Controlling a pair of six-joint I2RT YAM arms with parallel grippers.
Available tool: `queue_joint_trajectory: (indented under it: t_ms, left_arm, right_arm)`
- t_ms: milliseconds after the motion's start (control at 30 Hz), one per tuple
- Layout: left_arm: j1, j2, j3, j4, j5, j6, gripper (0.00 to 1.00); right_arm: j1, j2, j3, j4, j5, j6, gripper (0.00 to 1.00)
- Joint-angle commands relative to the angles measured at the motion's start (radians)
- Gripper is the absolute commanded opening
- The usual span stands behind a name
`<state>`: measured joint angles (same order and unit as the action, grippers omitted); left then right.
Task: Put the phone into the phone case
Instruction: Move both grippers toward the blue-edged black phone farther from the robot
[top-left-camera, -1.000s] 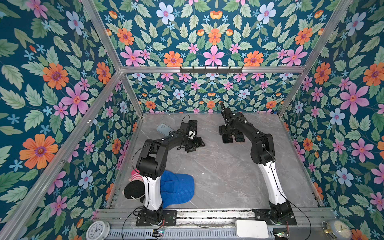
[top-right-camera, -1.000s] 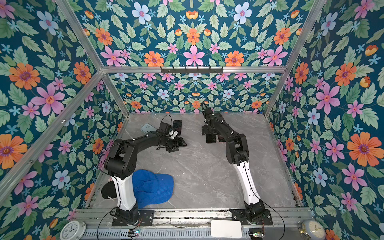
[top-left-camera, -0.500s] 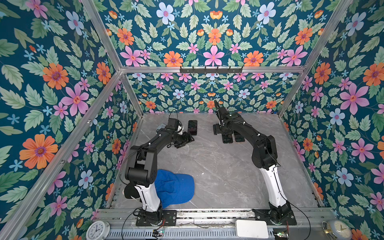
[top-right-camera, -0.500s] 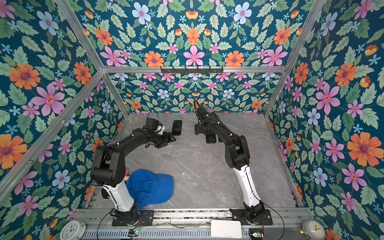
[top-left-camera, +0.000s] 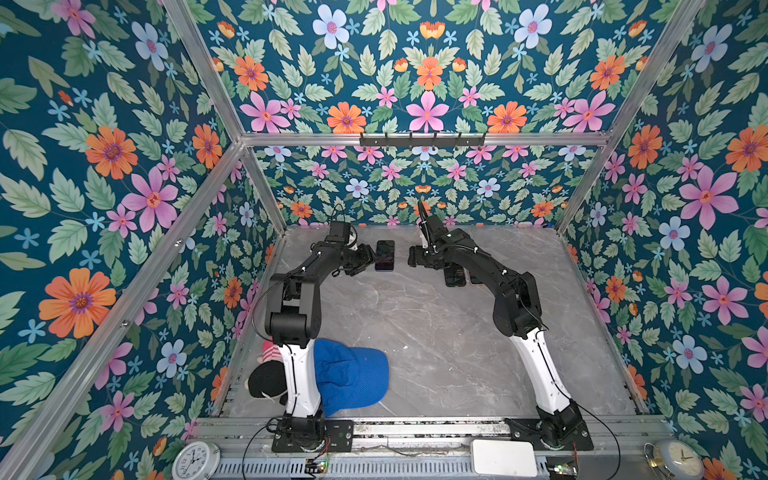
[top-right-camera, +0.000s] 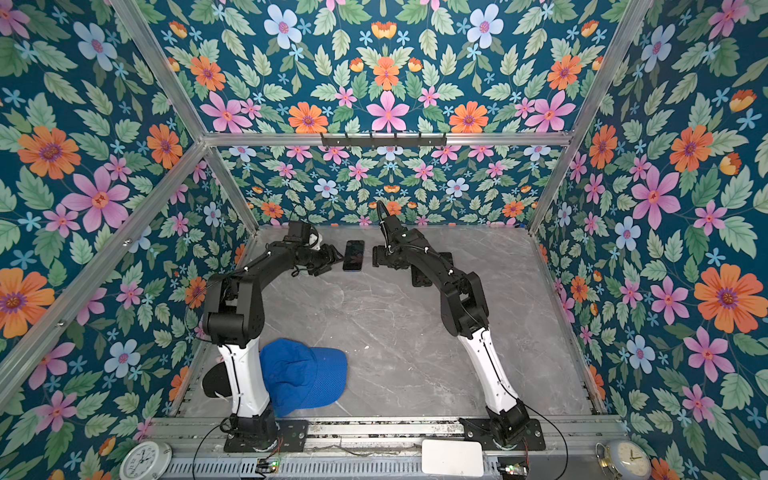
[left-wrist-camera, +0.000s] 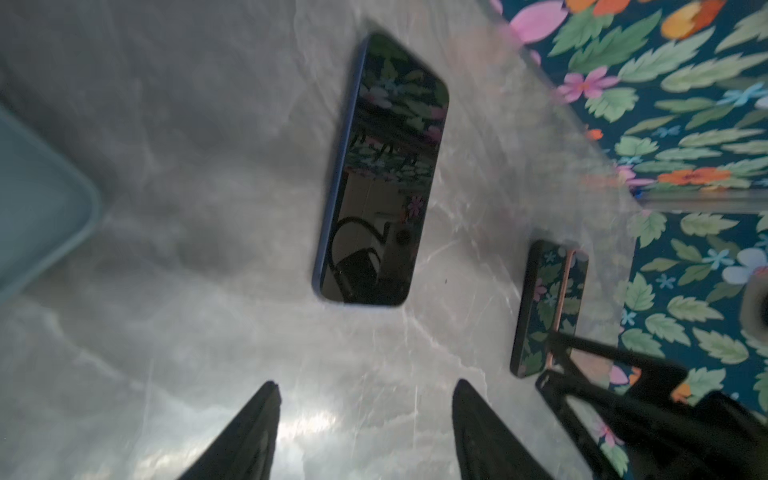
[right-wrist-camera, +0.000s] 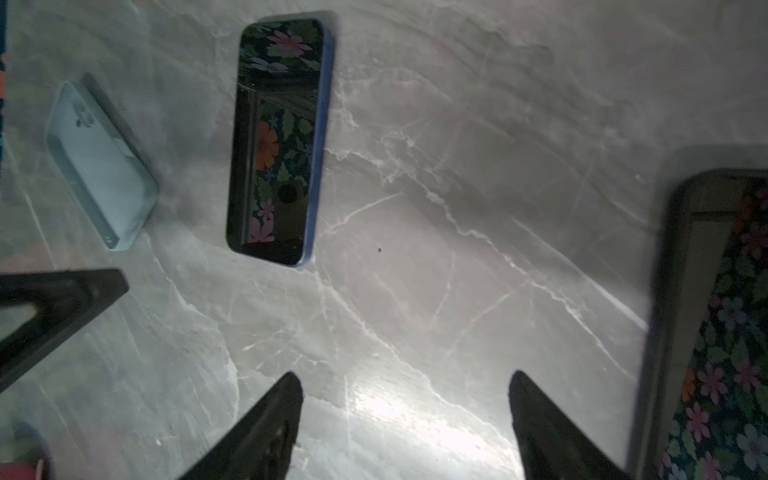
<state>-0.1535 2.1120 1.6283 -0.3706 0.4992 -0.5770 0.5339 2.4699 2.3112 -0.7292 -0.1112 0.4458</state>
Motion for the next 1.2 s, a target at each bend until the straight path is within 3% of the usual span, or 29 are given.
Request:
queue_joint_trajectory:
  t_ms: [0,300,567,1167]
  left_arm:
    - [0.008,0.066,0.082,0.008,-0.019,-0.028,0.66]
    - [0.014,0.250,0.274,-0.014,0.015,-0.045,0.61]
    - [0.005,0.272,0.250,0.054,0.086,-0.083,0.51]
    - [-0.080,0.277,0.181,0.185,0.162,-0.149,0.49]
  right_arm:
    - [-0.003,0.029,0.044,0.037,-0.024,0.026,0.78]
    - [-0.032,0.159,0.227,0.070,-0.122,0.059,0.77]
    - [-0.041,0.241,0.335,0.082,-0.166,0.047,0.77]
    - [-0.033,0.282,0.318,0.070,-0.197,0.026,0.77]
